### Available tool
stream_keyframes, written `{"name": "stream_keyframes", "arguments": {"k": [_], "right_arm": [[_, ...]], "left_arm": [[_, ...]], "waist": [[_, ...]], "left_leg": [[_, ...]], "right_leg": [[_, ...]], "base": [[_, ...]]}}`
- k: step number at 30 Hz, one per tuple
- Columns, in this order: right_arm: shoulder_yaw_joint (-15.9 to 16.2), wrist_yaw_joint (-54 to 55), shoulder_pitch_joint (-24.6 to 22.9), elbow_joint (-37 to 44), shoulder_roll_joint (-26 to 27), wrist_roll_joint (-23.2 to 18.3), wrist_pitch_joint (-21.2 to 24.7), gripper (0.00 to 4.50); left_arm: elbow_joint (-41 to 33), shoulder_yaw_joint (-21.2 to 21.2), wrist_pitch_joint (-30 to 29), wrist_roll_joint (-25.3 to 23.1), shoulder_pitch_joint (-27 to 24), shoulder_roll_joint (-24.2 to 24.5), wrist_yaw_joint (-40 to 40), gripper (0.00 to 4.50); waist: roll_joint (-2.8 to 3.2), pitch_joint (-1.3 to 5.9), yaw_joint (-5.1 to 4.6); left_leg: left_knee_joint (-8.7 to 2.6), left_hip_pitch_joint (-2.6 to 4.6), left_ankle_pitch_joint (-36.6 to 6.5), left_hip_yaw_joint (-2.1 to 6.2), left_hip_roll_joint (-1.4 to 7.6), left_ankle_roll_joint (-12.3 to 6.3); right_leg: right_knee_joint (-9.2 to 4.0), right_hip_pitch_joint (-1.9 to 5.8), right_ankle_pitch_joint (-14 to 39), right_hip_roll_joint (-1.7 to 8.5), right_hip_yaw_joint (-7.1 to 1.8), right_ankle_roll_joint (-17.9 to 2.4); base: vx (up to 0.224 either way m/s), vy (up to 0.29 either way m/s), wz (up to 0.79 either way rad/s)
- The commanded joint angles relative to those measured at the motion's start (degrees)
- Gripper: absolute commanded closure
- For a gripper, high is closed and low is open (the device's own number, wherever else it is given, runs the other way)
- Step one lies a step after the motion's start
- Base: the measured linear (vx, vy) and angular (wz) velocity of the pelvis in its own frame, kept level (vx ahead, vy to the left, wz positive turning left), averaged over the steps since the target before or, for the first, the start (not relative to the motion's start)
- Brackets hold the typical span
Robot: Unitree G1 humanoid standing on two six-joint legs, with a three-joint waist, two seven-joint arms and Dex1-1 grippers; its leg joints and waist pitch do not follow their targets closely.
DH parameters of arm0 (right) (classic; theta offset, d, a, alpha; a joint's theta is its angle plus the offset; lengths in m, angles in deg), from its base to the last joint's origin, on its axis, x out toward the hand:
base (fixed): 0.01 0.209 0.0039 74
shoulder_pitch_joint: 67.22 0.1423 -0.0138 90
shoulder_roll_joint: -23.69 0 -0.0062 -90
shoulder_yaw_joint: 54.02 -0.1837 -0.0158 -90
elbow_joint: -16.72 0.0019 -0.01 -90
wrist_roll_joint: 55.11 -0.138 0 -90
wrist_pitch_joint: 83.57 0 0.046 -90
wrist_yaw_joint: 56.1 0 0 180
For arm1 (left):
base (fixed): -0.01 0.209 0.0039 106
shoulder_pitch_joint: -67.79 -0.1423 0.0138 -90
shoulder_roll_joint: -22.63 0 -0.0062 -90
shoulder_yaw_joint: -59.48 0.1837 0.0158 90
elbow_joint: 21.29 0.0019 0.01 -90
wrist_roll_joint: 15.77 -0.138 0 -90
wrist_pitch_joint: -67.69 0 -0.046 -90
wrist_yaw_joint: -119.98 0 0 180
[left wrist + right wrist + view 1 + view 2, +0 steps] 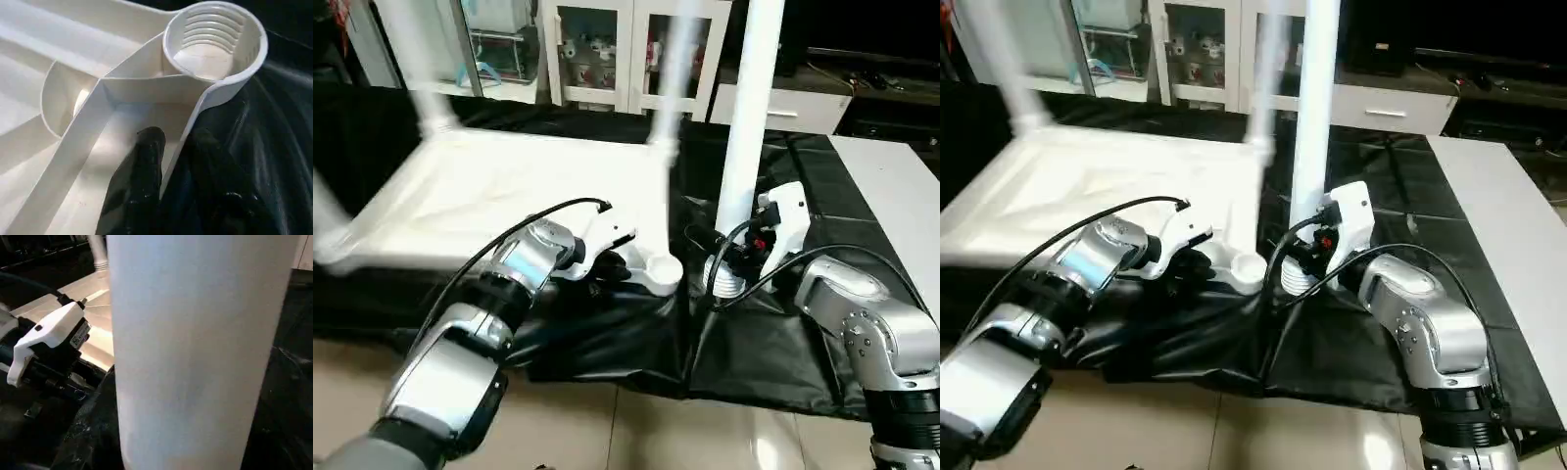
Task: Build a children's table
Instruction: Rotate table base
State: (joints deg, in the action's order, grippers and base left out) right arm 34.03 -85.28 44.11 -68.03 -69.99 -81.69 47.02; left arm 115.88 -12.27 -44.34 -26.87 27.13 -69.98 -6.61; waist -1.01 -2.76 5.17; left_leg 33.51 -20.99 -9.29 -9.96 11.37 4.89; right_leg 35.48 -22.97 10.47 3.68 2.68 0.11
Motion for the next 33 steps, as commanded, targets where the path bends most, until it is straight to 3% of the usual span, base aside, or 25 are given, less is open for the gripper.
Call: {"name": "stream_keyframes", "arguments": {"k": [1,3,4,7,8,9,13,14,15,20,23,24,25,30,33], "right_arm": [[-1.49,0.38,1.60,-0.58,-0.01,-0.07,-0.16,2.63],[-1.53,0.43,1.65,-0.65,-0.03,-0.06,-0.17,2.63],[-1.58,0.51,1.70,-0.76,-0.13,0.07,-0.20,2.63],[-1.64,0.44,1.67,-0.70,-0.38,0.07,-0.11,2.63],[-1.64,0.43,1.66,-0.69,-0.40,0.06,-0.10,2.63],[-1.75,0.21,1.63,-0.53,-0.71,-0.16,0.17,2.63],[-1.62,-0.76,1.59,-0.52,-1.57,-0.47,0.67,2.63],[-1.53,-1.07,1.57,-0.53,-1.72,-0.46,0.68,2.63],[-1.49,-1.26,1.66,-0.64,-1.78,-0.49,0.72,2.63],[-0.98,-1.92,2.11,-0.98,-1.85,-0.60,0.80,2.63],[-0.75,-1.97,2.14,-0.73,-1.89,-0.81,0.88,2.63],[-0.75,-2.09,2.05,-0.46,-1.88,-0.87,0.98,2.63],[-0.75,-2.13,2.02,-0.40,-1.88,-0.88,1.00,2.63],[-0.83,-2.41,1.43,0.29,-1.89,-0.82,1.13,2.63],[-0.87,-2.37,1.20,0.56,-1.91,-0.84,1.17,2.63]], "left_arm": [[0.59,0.27,-3.04,-1.16,-4.08,0.35,-1.79,3.73],[-0.56,0.28,-2.00,-0.85,-4.66,0.24,-1.28,3.81],[-4.22,2.32,4.09,-0.58,-6.88,1.21,1.49,3.84],[-6.91,4.22,8.29,-1.22,-8.45,2.36,2.34,3.97],[-7.13,4.33,8.53,-1.27,-8.56,2.44,2.36,4.02],[-9.23,4.98,7.65,-1.14,-9.22,3.12,4.12,3.50],[-13.97,5.44,4.38,0.05,-10.17,4.33,8.88,3.30],[-13.73,5.28,5.50,-0.11,-9.99,4.48,8.39,3.15],[-12.54,5.09,6.81,-0.41,-9.39,4.35,7.60,3.15],[-5.59,3.91,8.20,1.19,-6.10,3.43,9.35,2.56],[-2.01,3.49,8.98,0.82,-4.30,3.12,9.25,2.51],[-0.14,3.46,10.29,0.37,-3.33,3.10,9.05,2.51],[0.36,3.43,10.64,0.31,-3.06,3.08,9.05,2.51],[4.90,4.07,13.64,-0.25,-0.57,3.14,9.38,2.51],[6.69,3.87,14.35,-0.16,0.30,2.83,9.68,2.51]], "waist": [[-1.07,3.31,0.90],[-0.84,3.34,0.94],[-0.88,3.38,1.06],[-0.72,3.79,0.88],[-0.73,3.78,1.02],[-0.80,3.78,1.20],[-0.99,3.64,1.34],[-0.86,3.59,1.45],[-1.21,3.44,1.47],[-1.04,3.38,1.74],[-1.29,3.37,1.71],[-0.96,3.54,1.72],[-1.06,3.55,1.72],[-0.91,3.74,1.95],[-0.88,3.52,1.96]], "left_leg": [[-3.95,0.09,-12.69,0.61,1.17,-1.46],[-4.08,0.19,-12.21,0.59,1.36,-1.42],[-4.18,0.22,-12.16,0.66,1.45,-1.44],[-4.13,0.34,-10.49,0.53,1.66,-1.27],[-4.06,0.36,-10.01,0.45,1.63,-1.38],[-4.01,0.45,-9.85,0.35,1.57,-1.48],[-4.01,0.49,-9.26,0.19,1.61,-1.35],[-4.02,0.54,-9.83,0.18,1.60,-1.22],[-4.10,0.52,-10.84,0.14,1.55,-1.08],[-4.30,0.71,-12.72,0.33,1.45,-0.09],[-4.28,0.53,-12.33,0.35,1.38,-0.06],[-4.21,0.54,-11.47,0.40,1.40,-0.18],[-4.16,0.51,-11.24,0.35,1.33,-0.30],[-3.93,0.51,-9.16,0.29,1.36,-1.00],[-4.08,0.61,-11.32,0.35,1.46,-0.39]], "right_leg": [[-5.64,2.44,21.27,4.43,-2.10,-7.73],[-5.45,2.42,18.21,4.35,-2.16,-8.66],[-5.50,2.46,17.61,4.40,-2.14,-8.78],[-4.59,2.59,9.65,4.13,-2.26,-10.24],[-4.36,2.64,7.57,4.08,-2.23,-10.87],[-4.29,2.69,6.91,4.16,-2.25,-11.24],[-4.22,2.77,7.11,4.32,-2.33,-11.53],[-4.32,2.72,8.14,4.32,-2.35,-11.34],[-4.57,2.70,9.94,4.32,-2.34,-10.82],[-5.12,2.49,15.79,4.47,-2.36,-8.49],[-5.08,2.59,14.87,4.40,-2.35,-8.49],[-4.87,2.65,12.45,4.38,-2.37,-8.88],[-4.87,2.70,11.88,4.35,-2.36,-8.93],[-4.21,2.92,5.44,4.28,-2.33,-11.28],[-4.52,3.00,8.69,4.56,-2.35,-11.27]], "base": [[0.000,0.000,0.00],[0.000,0.000,0.00],[0.000,0.000,0.00],[0.000,0.000,0.00],[0.000,0.000,0.00],[0.000,0.000,0.00],[0.000,0.000,0.00],[0.000,0.000,0.00],[0.000,0.000,0.00],[0.000,0.000,0.00],[0.000,0.000,0.00],[0.000,0.000,0.00],[0.000,0.000,0.00],[0.000,0.000,0.00],[0.000,0.000,0.00]]}}
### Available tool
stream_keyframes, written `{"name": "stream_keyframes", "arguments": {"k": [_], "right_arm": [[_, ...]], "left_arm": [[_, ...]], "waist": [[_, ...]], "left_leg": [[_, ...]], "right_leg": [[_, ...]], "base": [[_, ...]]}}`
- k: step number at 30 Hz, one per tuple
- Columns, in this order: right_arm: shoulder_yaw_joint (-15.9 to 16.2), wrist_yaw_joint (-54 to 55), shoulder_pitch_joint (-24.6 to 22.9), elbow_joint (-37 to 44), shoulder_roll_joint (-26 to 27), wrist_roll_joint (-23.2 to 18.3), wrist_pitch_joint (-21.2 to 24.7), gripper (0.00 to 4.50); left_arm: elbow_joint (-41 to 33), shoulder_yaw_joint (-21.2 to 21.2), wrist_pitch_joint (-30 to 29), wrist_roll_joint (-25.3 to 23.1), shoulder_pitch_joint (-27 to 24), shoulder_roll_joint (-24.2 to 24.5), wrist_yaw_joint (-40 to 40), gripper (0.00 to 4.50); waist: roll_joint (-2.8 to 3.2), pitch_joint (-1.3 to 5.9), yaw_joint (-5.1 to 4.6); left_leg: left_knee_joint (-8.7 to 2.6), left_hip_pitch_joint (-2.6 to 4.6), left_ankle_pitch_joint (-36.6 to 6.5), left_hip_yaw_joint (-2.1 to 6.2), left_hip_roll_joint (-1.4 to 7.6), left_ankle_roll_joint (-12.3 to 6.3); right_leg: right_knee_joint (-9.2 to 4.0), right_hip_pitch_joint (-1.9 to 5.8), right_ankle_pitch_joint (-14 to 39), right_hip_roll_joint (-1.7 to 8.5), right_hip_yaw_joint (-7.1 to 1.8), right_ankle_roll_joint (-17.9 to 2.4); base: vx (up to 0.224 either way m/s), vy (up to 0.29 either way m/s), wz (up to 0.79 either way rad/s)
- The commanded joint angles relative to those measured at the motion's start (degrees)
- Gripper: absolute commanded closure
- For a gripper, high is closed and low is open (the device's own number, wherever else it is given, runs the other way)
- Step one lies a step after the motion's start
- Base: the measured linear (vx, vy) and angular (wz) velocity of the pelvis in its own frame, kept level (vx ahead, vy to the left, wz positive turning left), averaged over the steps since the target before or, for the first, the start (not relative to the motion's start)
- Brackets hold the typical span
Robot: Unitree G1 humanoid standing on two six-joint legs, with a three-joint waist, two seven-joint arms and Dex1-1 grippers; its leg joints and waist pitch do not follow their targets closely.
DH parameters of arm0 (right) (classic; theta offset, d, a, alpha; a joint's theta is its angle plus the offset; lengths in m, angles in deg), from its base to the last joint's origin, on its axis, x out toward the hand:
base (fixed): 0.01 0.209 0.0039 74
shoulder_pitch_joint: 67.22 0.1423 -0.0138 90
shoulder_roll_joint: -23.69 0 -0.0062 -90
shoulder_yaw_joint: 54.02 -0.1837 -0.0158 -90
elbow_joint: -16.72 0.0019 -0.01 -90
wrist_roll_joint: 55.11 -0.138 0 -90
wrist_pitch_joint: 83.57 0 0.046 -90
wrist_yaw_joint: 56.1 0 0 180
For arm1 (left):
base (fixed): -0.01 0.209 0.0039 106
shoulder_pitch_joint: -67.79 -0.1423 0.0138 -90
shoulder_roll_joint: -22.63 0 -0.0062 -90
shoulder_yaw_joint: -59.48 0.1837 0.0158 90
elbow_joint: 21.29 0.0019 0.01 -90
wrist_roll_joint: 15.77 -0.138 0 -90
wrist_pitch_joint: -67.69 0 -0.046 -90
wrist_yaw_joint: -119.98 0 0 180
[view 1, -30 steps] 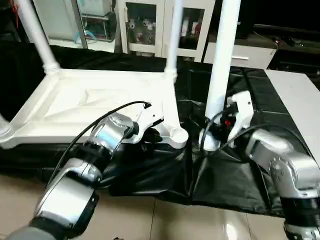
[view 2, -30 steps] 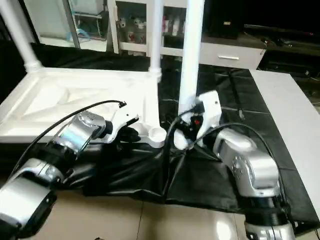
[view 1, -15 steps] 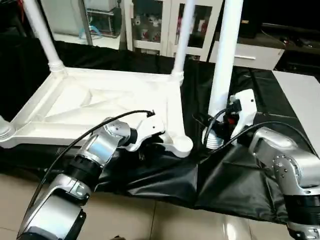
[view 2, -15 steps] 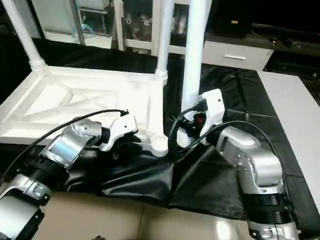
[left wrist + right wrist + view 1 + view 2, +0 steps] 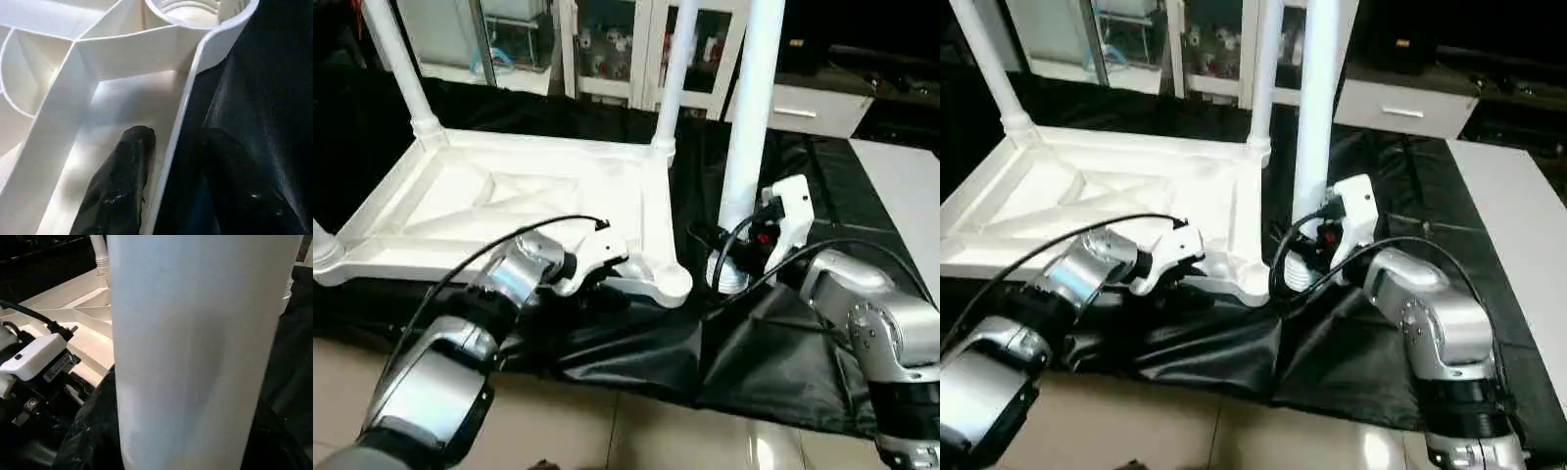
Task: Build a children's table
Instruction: Rotate table base
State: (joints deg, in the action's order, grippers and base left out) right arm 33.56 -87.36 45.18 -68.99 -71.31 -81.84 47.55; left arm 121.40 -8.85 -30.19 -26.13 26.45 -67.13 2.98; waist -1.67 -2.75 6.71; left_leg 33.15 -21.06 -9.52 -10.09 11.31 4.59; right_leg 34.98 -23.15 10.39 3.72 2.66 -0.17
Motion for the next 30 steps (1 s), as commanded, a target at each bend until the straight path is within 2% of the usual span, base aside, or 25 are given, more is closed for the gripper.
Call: {"name": "stream_keyframes", "arguments": {"k": [1,7,8,10,12,16,19,25,29,30], "right_arm": [[-0.46,-0.31,0.07,1.56,-0.63,-0.72,0.65,2.63],[-0.43,-0.68,0.11,1.40,-0.77,-0.66,0.69,2.63],[-0.40,-0.76,0.20,1.28,-0.78,-0.64,0.67,2.63],[-0.30,-0.94,0.32,1.11,-0.79,-0.64,0.64,2.63],[-0.14,-1.03,0.31,1.05,-0.75,-0.58,0.57,2.63],[-0.01,-1.22,0.23,0.98,-0.67,-0.53,0.50,2.63],[0.00,-1.27,0.23,0.94,-0.64,-0.51,0.48,2.63],[0.05,-1.40,0.04,0.85,-0.55,-0.48,0.30,2.63],[-0.06,-1.03,-0.26,0.65,0.13,-0.39,-0.66,2.63],[-0.09,-0.72,-0.49,0.44,0.65,-0.16,-1.36,2.63]], "left_arm": [[1.83,-0.07,0.55,-0.40,1.28,-0.40,0.28,2.51],[3.44,-1.73,6.69,2.10,1.19,-1.26,2.90,3.11],[4.07,-2.25,7.21,2.66,1.32,-1.48,3.20,3.20],[5.43,-2.46,9.11,2.51,1.74,-1.52,2.76,3.34],[6.43,-2.65,9.80,2.36,2.10,-1.40,3.05,3.41],[7.43,-2.98,10.91,2.48,2.39,-1.20,3.67,3.62],[7.80,-3.07,11.28,2.46,2.51,-1.14,3.78,3.72],[9.28,-3.29,12.28,2.00,3.01,-1.22,5.24,3.81],[9.26,-1.16,12.27,-0.80,2.83,-0.88,3.42,3.82],[9.00,-0.59,12.20,-1.80,2.70,-0.71,1.73,3.82]], "waist": [[-0.21,3.48,0.38],[-0.32,3.64,0.51],[-0.35,3.75,0.61],[-0.43,3.79,0.76],[-0.33,3.70,1.08],[-0.25,3.54,1.78],[-0.34,3.59,1.74],[-0.38,3.68,1.70],[-0.37,3.63,1.66],[-0.14,3.62,1.68]], "left_leg": [[-3.77,0.69,-11.57,0.47,1.52,0.03],[-3.71,0.68,-10.91,0.52,1.58,-0.14],[-3.59,0.65,-9.79,0.48,1.59,-0.41],[-3.52,0.69,-9.11,0.44,1.63,-0.82],[-3.49,0.81,-9.46,0.35,1.64,-1.02],[-3.80,1.04,-11.66,0.46,1.84,0.07],[-3.83,1.02,-11.88,0.50,1.81,0.39],[-3.71,0.81,-10.58,0.50,1.69,-0.29],[-3.79,0.84,-11.22,0.55,1.74,-0.31],[-3.79,0.90,-11.86,0.53,1.77,-0.15]], "right_leg": [[-4.18,3.14,10.07,4.49,-2.33,-10.74],[-4.08,3.18,9.32,4.53,-2.36,-10.72],[-3.69,3.21,6.60,4.45,-2.34,-11.42],[-3.49,3.27,4.64,4.46,-2.31,-11.95],[-3.60,3.15,5.07,4.48,-2.36,-12.03],[-3.95,2.96,9.57,4.71,-2.37,-10.90],[-3.90,2.94,9.42,4.72,-2.36,-10.59],[-3.65,3.09,7.13,4.81,-2.30,-11.05],[-3.78,3.04,8.47,4.89,-2.25,-10.85],[-3.95,2.93,9.20,4.92,-2.29,-10.62]], "base": [[0.000,0.000,0.00],[0.000,0.000,0.00],[0.000,0.000,0.00],[0.000,0.000,0.00],[0.000,0.000,0.00],[0.000,0.000,0.00],[0.000,0.000,0.00],[0.000,0.000,0.00],[0.000,0.000,0.00],[0.000,0.000,0.00]]}}
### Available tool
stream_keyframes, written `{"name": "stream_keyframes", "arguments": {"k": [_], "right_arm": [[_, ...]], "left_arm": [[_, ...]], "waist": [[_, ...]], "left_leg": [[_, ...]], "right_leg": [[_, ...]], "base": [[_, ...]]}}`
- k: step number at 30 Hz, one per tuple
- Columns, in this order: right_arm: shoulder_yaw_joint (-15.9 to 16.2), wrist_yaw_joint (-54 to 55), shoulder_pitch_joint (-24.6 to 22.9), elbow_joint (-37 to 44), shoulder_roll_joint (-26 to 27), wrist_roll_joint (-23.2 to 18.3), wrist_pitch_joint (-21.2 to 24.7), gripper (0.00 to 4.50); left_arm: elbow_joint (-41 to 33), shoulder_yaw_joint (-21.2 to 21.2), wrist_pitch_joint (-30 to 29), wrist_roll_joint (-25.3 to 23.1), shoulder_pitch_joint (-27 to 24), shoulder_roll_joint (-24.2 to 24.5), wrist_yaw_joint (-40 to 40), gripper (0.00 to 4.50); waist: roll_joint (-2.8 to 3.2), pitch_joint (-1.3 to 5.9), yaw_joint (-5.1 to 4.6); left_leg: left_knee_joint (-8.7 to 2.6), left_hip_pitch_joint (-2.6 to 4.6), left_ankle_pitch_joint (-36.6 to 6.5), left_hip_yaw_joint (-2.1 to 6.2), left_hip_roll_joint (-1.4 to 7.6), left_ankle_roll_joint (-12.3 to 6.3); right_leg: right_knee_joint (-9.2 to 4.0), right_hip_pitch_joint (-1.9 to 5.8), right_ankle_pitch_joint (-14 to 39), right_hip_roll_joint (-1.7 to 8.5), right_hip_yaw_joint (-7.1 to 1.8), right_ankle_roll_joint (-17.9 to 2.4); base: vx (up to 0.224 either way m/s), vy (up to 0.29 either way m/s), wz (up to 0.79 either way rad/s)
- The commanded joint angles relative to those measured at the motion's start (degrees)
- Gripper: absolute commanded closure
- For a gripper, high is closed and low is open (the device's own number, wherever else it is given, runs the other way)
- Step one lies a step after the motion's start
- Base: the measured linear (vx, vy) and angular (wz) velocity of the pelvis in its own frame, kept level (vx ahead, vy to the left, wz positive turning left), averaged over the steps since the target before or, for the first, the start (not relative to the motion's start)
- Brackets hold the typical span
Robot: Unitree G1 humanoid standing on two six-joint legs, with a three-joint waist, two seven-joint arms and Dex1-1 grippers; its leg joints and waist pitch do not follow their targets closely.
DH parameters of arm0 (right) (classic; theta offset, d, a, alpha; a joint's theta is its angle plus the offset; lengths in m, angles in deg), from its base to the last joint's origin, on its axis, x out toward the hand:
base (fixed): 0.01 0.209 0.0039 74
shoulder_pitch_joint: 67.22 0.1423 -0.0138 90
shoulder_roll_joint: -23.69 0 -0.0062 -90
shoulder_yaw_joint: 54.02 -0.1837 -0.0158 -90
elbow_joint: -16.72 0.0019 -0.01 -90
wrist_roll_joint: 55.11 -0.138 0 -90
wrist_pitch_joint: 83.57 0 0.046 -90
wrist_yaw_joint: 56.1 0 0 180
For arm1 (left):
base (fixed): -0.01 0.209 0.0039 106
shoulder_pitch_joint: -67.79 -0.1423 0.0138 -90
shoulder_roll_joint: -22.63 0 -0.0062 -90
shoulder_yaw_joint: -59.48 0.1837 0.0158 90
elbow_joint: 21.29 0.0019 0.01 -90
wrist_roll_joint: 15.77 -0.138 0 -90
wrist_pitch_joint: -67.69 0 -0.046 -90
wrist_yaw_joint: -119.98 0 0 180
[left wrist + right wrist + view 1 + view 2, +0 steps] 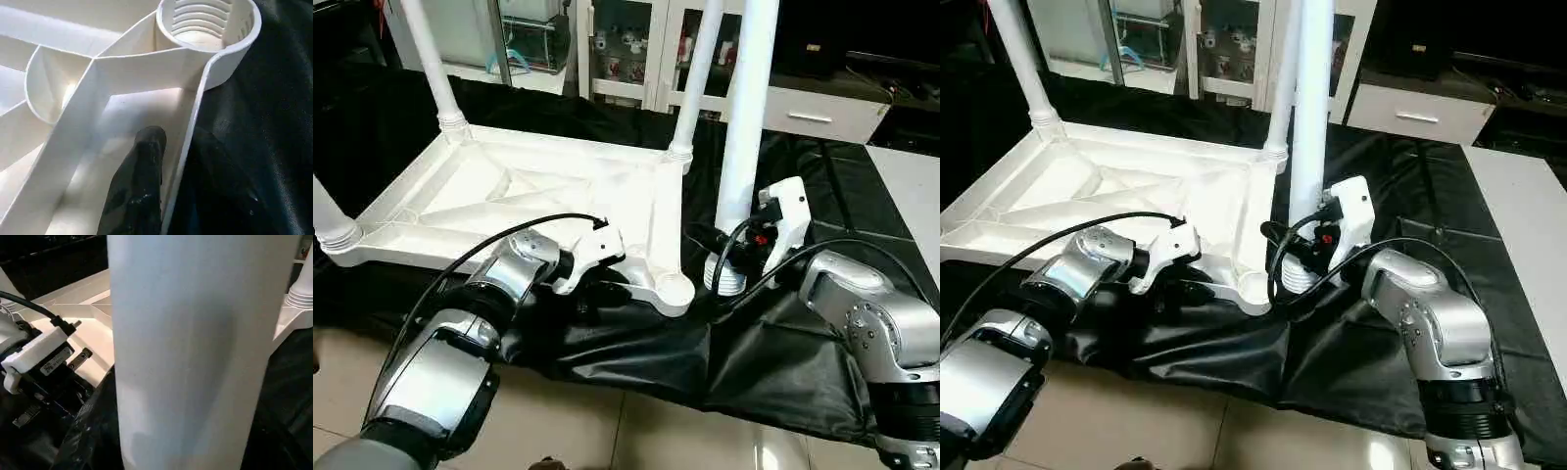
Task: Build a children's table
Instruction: Rotate table base, then insert table leg to table base
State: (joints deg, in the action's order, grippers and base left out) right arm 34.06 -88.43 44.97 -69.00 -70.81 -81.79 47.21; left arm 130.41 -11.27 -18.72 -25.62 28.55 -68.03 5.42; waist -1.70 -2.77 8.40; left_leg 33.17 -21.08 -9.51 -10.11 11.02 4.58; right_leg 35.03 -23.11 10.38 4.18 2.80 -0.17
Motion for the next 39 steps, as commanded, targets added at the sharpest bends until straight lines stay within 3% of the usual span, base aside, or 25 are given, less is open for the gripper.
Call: {"name": "stream_keyframes", "arguments": {"k": [1,5,6,7,8,9,11,13,17,18,19,21,27,31,32,39], "right_arm": [[-0.61,0.61,-0.48,0.22,0.61,0.01,-1.65,2.63],[0.11,1.35,-2.15,-1.35,2.72,1.48,-5.39,2.63],[0.38,1.33,-2.41,-1.83,3.02,1.98,-6.59,2.63],[0.57,1.31,-2.55,-2.14,3.18,2.32,-7.37,2.63],[0.58,1.21,-2.60,-2.21,3.32,2.28,-7.63,2.63],[0.59,1.09,-2.67,-2.30,3.49,2.24,-7.93,2.63],[0.21,-0.99,-3.08,-3.45,5.33,1.55,-12.47,2.63],[-0.25,-1.75,-3.07,-4.36,6.36,1.02,-14.13,2.63],[-1.11,-4.46,-1.94,-8.43,8.58,-1.33,-15.32,2.63],[-1.09,-5.57,-1.49,-9.62,8.93,-1.76,-15.63,2.63],[-1.03,-6.44,-1.01,-10.98,9.21,-1.90,-16.05,2.63],[-0.76,-7.75,-0.01,-13.76,9.52,-1.43,-17.66,2.63],[-0.07,-9.87,3.50,-22.82,10.99,0.33,-21.38,2.63],[1.63,-11.44,4.38,-25.44,11.07,1.90,-22.51,2.63],[2.08,-11.92,4.52,-26.36,10.88,2.42,-22.70,2.63],[3.26,-13.31,4.78,-28.94,9.82,4.12,-23.03,2.64]], "left_arm": [[-0.29,2.15,0.72,-3.01,0.50,0.28,-2.21,3.83],[-5.64,-0.30,-7.96,-1.03,-1.21,-1.21,-6.21,3.83],[-7.60,-1.27,-10.14,-0.14,-2.10,-1.74,-7.37,3.83],[-8.83,-1.89,-11.49,0.40,-2.68,-2.08,-8.16,3.83],[-9.49,-2.10,-12.31,0.53,-2.99,-2.19,-8.47,3.83],[-10.28,-2.35,-13.29,0.69,-3.36,-2.33,-8.84,3.83],[-16.11,-2.83,-17.67,1.23,-6.39,-2.84,-9.38,3.83],[-19.02,-2.36,-18.25,1.36,-8.04,-2.68,-8.43,3.84],[-25.47,-0.71,-18.75,1.54,-11.73,-1.18,-5.34,3.85],[-27.22,-0.57,-19.67,1.66,-12.51,-0.83,-4.97,3.85],[-28.39,-0.48,-20.27,1.90,-13.02,-0.54,-4.39,3.85],[-30.39,-0.40,-21.50,2.07,-13.67,-0.12,-3.81,3.85],[-35.31,-0.28,-24.60,3.03,-15.63,0.78,-1.60,3.85],[-36.54,-0.33,-26.03,3.01,-16.35,0.94,-1.78,3.85],[-36.69,-0.45,-26.53,3.09,-16.41,0.96,-1.99,3.85],[-36.81,-0.31,-24.68,3.73,-16.03,1.50,-0.55,3.85]], "waist": [[-0.22,3.55,-0.07],[-0.13,3.45,-0.17],[-0.42,3.48,-0.28],[-0.33,3.57,-0.31],[-0.79,3.51,-0.58],[-0.61,3.64,-0.55],[-0.64,3.73,-0.74],[-1.26,3.72,-1.20],[-0.96,3.74,-1.63],[-1.20,3.61,-1.81],[-0.98,3.66,-1.96],[-1.39,3.42,-2.00],[-1.63,3.15,-2.18],[-1.64,3.06,-2.16],[-1.89,2.79,-2.22],[-2.06,2.38,-2.44]], "left_leg": [[-3.85,0.89,-12.10,0.58,2.03,-0.07],[-3.96,0.95,-13.78,0.63,2.07,0.56],[-4.02,0.94,-13.72,0.66,2.12,0.41],[-4.01,0.91,-13.49,0.72,2.25,0.49],[-4.00,0.54,-12.61,0.71,2.07,0.09],[-3.95,0.59,-12.15,0.74,2.15,-0.03],[-3.79,0.43,-10.99,0.68,2.14,-0.80],[-3.57,0.34,-9.30,0.42,1.98,-2.52],[-3.58,0.33,-8.08,0.47,2.05,-3.59],[-3.67,0.17,-8.36,0.49,2.14,-3.78],[-3.63,0.39,-8.90,0.40,2.22,-3.64],[-3.74,0.50,-9.43,0.25,2.16,-3.30],[-3.76,0.43,-8.57,0.18,2.08,-3.03],[-3.67,0.48,-7.61,0.13,2.06,-3.82],[-3.76,0.38,-7.81,0.12,2.02,-3.99],[-4.08,0.64,-10.61,0.23,2.12,-2.85]], "right_leg": [[-4.06,2.89,9.60,4.45,-2.41,-10.52],[-4.32,2.72,12.51,4.57,-2.33,-10.28],[-4.35,2.73,13.03,4.55,-2.29,-10.32],[-4.07,2.79,12.35,4.63,-2.30,-10.59],[-4.08,2.94,11.50,4.49,-2.20,-10.68],[-3.86,3.03,10.74,4.61,-2.21,-10.90],[-3.69,3.14,8.77,4.66,-2.25,-11.17],[-3.67,2.99,6.88,4.40,-2.22,-11.75],[-3.42,3.01,5.96,4.30,-2.15,-12.45],[-3.46,3.06,6.61,4.44,-2.13,-12.58],[-3.53,2.84,7.25,4.42,-2.14,-12.67],[-3.84,2.65,8.85,4.25,-2.18,-12.39],[-3.59,2.53,8.12,4.26,-2.26,-12.44],[-3.43,2.57,7.02,4.19,-2.24,-12.77],[-3.53,2.55,7.35,4.08,-2.24,-12.56],[-4.11,2.32,12.00,4.20,-2.39,-11.39]], "base": [[0.000,0.000,0.00],[0.000,0.000,0.00],[0.000,0.000,0.00],[0.000,0.000,0.00],[0.000,0.000,0.00],[0.000,0.000,0.00],[0.000,0.000,0.00],[0.000,0.000,0.00],[0.000,0.000,0.00],[0.000,0.000,0.00],[0.000,0.000,0.00],[0.000,0.000,0.00],[0.000,0.000,0.00],[0.000,0.000,0.00],[0.000,0.000,0.00],[0.000,0.000,0.00]]}}
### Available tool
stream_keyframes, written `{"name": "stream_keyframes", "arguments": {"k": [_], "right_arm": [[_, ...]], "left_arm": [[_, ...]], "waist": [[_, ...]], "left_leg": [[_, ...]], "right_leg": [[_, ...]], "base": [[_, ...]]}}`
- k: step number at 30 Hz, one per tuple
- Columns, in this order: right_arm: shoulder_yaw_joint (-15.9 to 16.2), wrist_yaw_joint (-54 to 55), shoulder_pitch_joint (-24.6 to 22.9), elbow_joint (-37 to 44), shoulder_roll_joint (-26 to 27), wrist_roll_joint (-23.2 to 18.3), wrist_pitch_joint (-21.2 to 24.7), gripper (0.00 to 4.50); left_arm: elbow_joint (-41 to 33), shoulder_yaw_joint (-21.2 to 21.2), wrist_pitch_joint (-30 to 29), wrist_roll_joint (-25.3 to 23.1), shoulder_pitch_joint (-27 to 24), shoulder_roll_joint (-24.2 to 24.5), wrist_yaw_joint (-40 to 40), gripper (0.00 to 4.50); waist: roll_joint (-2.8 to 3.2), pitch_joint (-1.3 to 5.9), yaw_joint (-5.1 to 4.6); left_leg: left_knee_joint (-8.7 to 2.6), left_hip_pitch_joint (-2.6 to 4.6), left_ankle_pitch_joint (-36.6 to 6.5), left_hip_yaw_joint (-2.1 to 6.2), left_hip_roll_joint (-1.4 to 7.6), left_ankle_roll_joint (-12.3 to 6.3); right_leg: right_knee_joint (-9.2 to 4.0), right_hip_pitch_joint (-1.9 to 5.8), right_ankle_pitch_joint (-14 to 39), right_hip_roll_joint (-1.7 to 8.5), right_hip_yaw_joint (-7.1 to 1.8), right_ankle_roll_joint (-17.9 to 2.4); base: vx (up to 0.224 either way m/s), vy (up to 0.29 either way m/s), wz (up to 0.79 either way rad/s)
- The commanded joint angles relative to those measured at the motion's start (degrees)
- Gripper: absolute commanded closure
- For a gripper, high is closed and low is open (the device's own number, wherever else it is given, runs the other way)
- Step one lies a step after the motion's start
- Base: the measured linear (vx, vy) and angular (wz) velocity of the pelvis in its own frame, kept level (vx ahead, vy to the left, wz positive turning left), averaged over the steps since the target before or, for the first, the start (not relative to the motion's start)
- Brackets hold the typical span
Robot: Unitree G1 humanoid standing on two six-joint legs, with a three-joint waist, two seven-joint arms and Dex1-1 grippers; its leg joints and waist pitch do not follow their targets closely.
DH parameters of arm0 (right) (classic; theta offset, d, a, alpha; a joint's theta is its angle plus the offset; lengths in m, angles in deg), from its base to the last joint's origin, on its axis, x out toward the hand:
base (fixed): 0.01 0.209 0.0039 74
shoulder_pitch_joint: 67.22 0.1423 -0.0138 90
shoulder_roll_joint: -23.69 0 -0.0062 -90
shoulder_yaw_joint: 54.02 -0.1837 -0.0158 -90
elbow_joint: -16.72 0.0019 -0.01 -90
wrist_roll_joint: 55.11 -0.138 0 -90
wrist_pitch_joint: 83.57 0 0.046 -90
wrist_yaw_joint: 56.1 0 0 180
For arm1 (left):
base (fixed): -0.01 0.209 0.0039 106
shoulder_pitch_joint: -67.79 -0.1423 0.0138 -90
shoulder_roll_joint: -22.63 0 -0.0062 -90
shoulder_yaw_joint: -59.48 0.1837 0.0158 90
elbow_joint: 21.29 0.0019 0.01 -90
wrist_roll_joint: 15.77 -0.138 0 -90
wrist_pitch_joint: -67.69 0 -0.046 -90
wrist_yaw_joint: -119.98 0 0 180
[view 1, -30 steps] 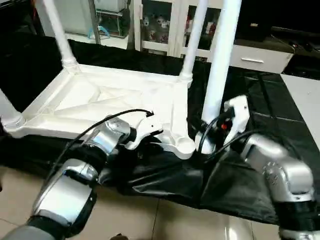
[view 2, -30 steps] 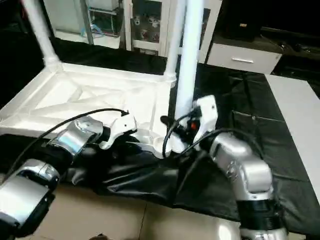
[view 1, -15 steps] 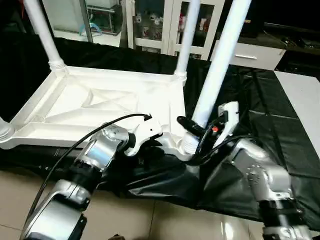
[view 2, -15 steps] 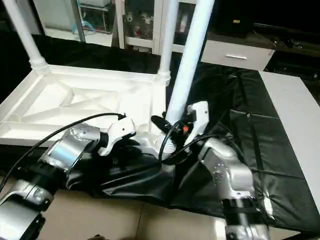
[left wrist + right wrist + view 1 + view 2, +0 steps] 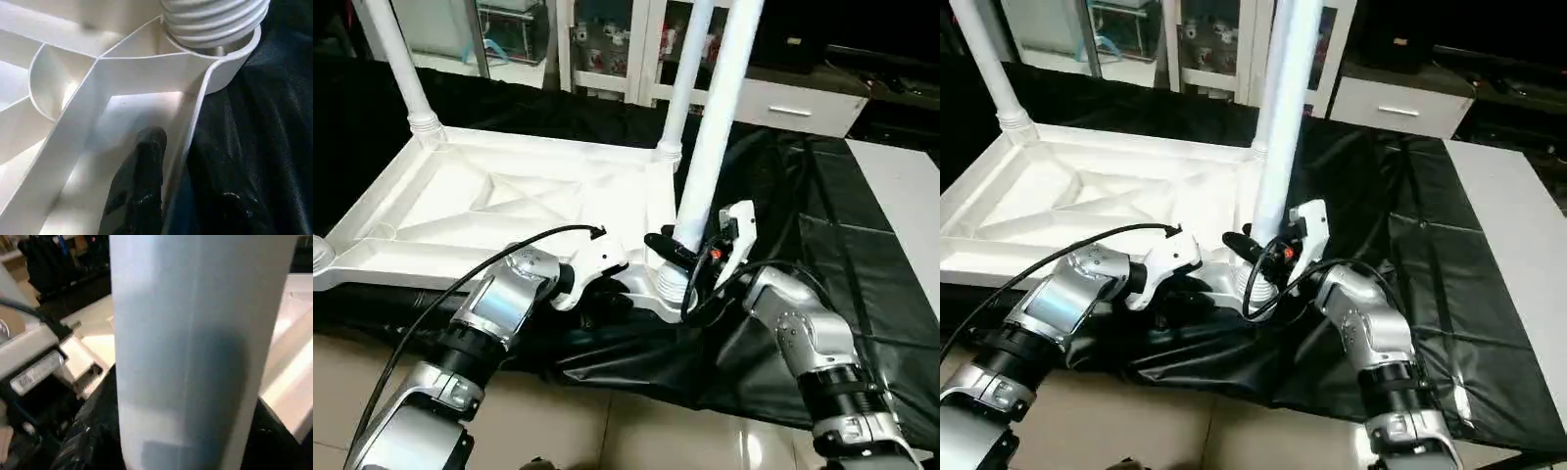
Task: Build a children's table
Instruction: Insert table leg to table base
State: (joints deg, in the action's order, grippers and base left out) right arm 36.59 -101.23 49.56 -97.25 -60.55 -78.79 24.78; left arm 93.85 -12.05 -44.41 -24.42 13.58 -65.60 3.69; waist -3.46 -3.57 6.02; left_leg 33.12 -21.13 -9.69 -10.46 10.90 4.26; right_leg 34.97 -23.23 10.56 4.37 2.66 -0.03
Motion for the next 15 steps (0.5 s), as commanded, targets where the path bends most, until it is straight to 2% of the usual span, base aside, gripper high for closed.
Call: {"name": "stream_keyframes", "arguments": {"k": [1,2,3,4,5,6,7,8,10,11,12,15], "right_arm": [[0.67,-0.61,0.28,-0.99,-0.48,1.29,-1.01,2.64],[0.54,-0.70,0.43,-1.26,-0.52,1.32,-1.37,2.64],[0.44,-0.69,0.51,-1.25,-0.56,1.26,-1.45,2.64],[0.32,-0.77,0.64,-1.35,-0.58,1.25,-1.58,2.64],[0.21,-0.88,0.75,-1.23,-0.69,1.25,-1.55,2.64],[0.16,-0.99,0.75,-1.10,-0.74,1.39,-1.57,2.64],[0.13,-1.05,0.73,-1.02,-0.77,1.47,-1.58,2.64],[0.09,-1.21,0.83,-1.16,-0.84,1.50,-1.67,2.64],[0.08,-1.41,0.95,-1.41,-0.90,1.56,-1.81,2.64],[0.08,-1.49,0.99,-1.51,-0.91,1.61,-1.89,2.64],[0.02,-1.67,1.05,-1.63,-0.89,1.67,-1.97,2.64],[0.08,-1.81,0.95,-1.40,-0.85,1.70,-1.90,2.64]], "left_arm": [[-0.35,0.74,3.11,2.55,-1.05,-0.68,1.71,3.85],[-0.49,1.00,6.02,2.63,-1.07,-0.46,2.30,3.85],[-0.50,1.04,6.31,2.38,-0.82,-0.49,1.92,3.85],[-0.53,1.06,6.14,2.17,-0.55,-0.55,1.42,3.50],[-0.33,1.51,5.40,2.19,0.47,-0.28,2.68,3.50],[-0.27,1.65,4.89,2.58,1.16,-0.08,3.91,3.18],[-0.20,1.64,4.51,2.92,1.61,0.01,4.71,3.18],[0.32,1.70,4.88,3.25,2.46,0.20,5.93,3.15],[1.38,1.74,6.40,3.20,3.40,0.36,6.56,3.03],[1.96,1.72,7.18,3.11,3.79,0.38,6.60,2.73],[4.37,1.77,9.21,2.67,5.22,0.54,7.01,2.69],[8.69,0.95,9.70,2.95,7.49,0.03,7.43,2.70]], "waist": [[-0.30,3.16,-0.04],[-0.22,3.16,-0.07],[-0.15,3.13,-0.10],[-0.16,3.12,-0.10],[0.00,3.11,-0.17],[-0.16,3.05,-0.19],[-0.19,3.03,-0.15],[0.18,3.06,-0.07],[-0.04,3.07,-0.15],[-0.02,3.13,-0.20],[0.06,3.09,-0.20],[0.20,3.01,-0.20]], "left_leg": [[-4.02,0.64,-10.39,0.60,2.23,-2.57],[-4.05,0.62,-10.39,0.60,2.25,-2.62],[-4.08,0.59,-10.51,0.63,2.27,-2.61],[-4.10,0.66,-10.70,0.62,2.31,-2.51],[-4.13,0.79,-10.88,0.61,2.35,-2.28],[-4.16,0.73,-11.11,0.62,2.32,-2.12],[-4.17,0.78,-11.24,0.60,2.32,-2.05],[-4.19,0.84,-11.21,0.67,2.28,-1.83],[-4.20,0.85,-11.24,0.64,2.31,-1.63],[-4.18,0.86,-10.98,0.61,2.27,-1.64],[-4.16,0.91,-11.16,0.57,2.26,-1.61],[-4.16,0.79,-11.84,0.61,2.13,-1.47]], "right_leg": [[-4.04,2.42,11.63,4.00,-2.25,-11.57],[-4.02,2.43,10.99,4.00,-2.26,-11.56],[-3.97,2.45,10.49,3.97,-2.26,-11.65],[-3.98,2.40,10.43,3.96,-2.25,-11.74],[-3.93,2.33,9.88,3.85,-2.23,-12.08],[-3.90,2.40,9.92,3.85,-2.22,-12.25],[-3.93,2.37,10.07,3.87,-2.23,-12.31],[-3.89,2.37,10.07,3.94,-2.25,-12.48],[-3.84,2.38,9.02,3.84,-2.24,-12.85],[-3.77,2.44,8.03,3.85,-2.24,-13.12],[-3.79,2.41,7.57,3.81,-2.25,-13.34],[-3.85,2.60,8.39,3.96,-2.29,-13.25]], "base": [[0.000,0.000,0.00],[0.000,0.000,0.00],[0.000,0.000,0.00],[0.000,0.000,0.00],[0.000,0.000,0.00],[0.000,0.000,0.00],[0.000,0.000,0.00],[0.000,0.000,0.00],[0.000,0.000,0.00],[0.000,0.000,0.00],[0.000,0.000,0.00],[0.000,0.000,0.00]]}}
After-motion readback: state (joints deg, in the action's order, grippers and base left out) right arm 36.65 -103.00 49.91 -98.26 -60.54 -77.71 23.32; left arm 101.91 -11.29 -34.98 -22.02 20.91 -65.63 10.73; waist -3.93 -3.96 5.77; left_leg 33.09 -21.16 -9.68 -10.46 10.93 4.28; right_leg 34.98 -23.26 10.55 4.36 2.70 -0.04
